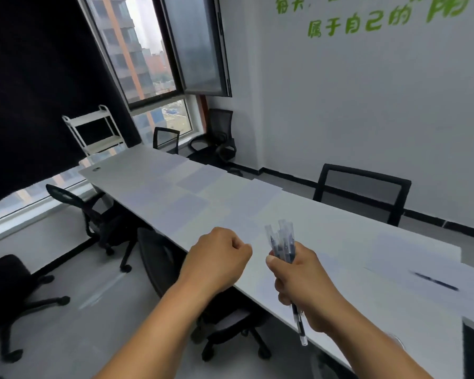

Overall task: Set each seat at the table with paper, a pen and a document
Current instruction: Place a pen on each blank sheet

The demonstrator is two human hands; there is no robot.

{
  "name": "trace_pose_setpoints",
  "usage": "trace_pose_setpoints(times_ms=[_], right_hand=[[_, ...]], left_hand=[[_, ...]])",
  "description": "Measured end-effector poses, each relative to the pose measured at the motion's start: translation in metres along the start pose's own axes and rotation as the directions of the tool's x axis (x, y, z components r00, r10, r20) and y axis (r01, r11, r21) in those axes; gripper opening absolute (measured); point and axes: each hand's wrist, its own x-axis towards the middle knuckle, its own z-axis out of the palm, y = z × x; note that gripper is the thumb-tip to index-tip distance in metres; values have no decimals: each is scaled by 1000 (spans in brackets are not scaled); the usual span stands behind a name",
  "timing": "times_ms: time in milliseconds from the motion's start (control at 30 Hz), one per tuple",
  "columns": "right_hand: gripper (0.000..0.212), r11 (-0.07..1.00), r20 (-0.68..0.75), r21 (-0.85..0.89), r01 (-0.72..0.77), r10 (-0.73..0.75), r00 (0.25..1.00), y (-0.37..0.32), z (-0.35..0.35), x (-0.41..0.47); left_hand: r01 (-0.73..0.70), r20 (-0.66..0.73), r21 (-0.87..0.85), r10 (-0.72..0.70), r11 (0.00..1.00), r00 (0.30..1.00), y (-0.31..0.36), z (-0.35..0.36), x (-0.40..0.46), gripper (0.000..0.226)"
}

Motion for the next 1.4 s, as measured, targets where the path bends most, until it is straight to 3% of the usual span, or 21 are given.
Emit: trace_pose_setpoints(times_ms=[400,600,800,1033,1300,1400], right_hand=[[5,994,-232,21,-109,111,966,8,-16,101],[9,991,-409,20,-129,126,904,9,-14,146],[10,985,-524,73,-156,171,834,13,-30,162],[13,971,-534,148,-186,236,812,41,-56,168],[13,951,-481,220,-220,301,823,88,-80,182],[10,947,-466,216,-239,315,827,99,-83,185]], left_hand=[[-139,183,-42,145,989,972,1,34,153,42],[-293,312,-39,291,955,905,4,65,223,38],[-330,442,-65,323,942,836,15,99,259,38],[-280,538,-50,262,959,801,23,139,271,39],[-243,550,-25,216,970,807,31,178,263,36],[-192,560,-75,200,979,804,32,187,262,45]])
